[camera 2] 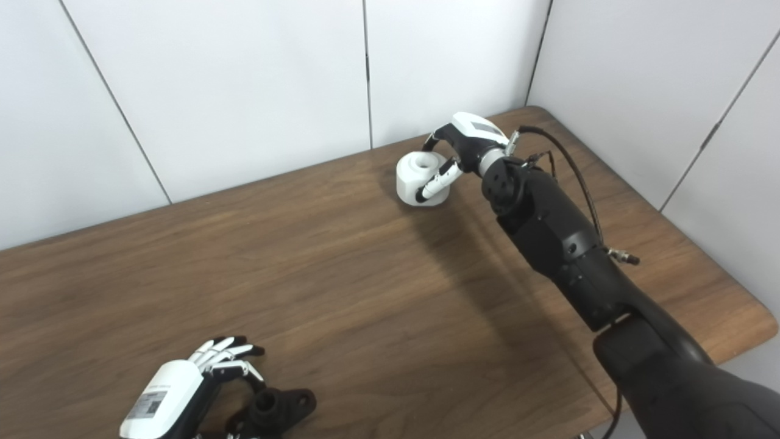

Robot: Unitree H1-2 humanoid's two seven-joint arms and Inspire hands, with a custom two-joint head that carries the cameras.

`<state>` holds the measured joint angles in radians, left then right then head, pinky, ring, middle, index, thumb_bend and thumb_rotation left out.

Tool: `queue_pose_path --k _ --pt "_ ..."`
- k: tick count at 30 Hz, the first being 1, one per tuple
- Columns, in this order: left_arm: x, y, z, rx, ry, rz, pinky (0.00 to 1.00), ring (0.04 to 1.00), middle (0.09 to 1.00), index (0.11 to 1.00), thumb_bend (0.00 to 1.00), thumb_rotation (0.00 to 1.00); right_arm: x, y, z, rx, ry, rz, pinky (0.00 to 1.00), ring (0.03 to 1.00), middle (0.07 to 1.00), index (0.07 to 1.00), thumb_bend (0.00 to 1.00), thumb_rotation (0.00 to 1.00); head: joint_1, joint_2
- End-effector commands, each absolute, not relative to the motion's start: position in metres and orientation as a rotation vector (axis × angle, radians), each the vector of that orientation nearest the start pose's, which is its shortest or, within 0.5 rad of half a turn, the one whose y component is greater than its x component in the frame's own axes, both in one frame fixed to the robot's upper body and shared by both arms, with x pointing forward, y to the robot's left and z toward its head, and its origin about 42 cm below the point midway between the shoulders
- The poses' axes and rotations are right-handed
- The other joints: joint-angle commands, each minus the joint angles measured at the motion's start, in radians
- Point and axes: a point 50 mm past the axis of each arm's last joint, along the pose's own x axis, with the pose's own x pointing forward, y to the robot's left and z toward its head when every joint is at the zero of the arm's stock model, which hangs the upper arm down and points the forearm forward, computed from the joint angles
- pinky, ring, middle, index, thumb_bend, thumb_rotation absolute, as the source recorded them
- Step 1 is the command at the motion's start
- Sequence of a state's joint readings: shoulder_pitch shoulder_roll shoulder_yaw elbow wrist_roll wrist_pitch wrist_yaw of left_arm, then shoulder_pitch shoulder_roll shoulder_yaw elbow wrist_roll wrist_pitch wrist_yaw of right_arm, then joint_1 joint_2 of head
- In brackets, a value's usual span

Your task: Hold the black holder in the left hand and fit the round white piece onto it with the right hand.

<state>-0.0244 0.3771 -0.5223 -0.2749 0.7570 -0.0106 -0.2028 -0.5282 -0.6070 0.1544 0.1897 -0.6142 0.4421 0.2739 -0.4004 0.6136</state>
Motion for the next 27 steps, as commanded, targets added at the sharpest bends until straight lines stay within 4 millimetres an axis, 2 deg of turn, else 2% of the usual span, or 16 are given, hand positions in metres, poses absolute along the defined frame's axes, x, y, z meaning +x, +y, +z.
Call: queue_pose_path --k 1,23,24,25,27 --pt "0.2259 0.1779 0.1083 1.137 -0.175 -0.789 0.95 0.913 0.817 0.487 0.52 0.05 0.4384 -0.38 0.277 -1.215 0.154 -0.122 0.92 0.985 0.894 0.673 0.85 0.27 -0.001 0.001" --pt "0.2253 0.1774 0.108 1.135 -0.173 -0.787 0.95 0.912 0.815 0.487 0.52 0.05 0.4344 -0.3825 0.2738 -1.2 0.12 -0.126 0.88 0.944 0.849 0.59 0.79 0.19 0.001 0.001" --pt "0.2254 0.1774 0.1081 1.136 -0.173 -0.787 0.95 0.913 0.817 0.487 0.52 0.05 0.4342 -0.3825 0.2737 -1.197 0.117 -0.128 0.89 0.944 0.848 0.542 0.66 0.17 0.001 0.001" --pt "0.2256 0.1774 0.1081 1.136 -0.174 -0.788 0.95 0.912 0.817 0.487 0.52 0.05 0.4339 -0.3825 0.2737 -1.196 0.114 -0.129 0.89 0.944 0.847 0.511 0.58 0.15 0.001 0.001" --pt "0.2257 0.1775 0.1077 1.134 -0.177 -0.788 0.94 0.912 0.817 0.487 0.52 0.05 0.4332 -0.3824 0.2735 -1.203 0.088 -0.137 0.88 0.936 0.838 0.493 0.53 0.15 0.001 0.001"
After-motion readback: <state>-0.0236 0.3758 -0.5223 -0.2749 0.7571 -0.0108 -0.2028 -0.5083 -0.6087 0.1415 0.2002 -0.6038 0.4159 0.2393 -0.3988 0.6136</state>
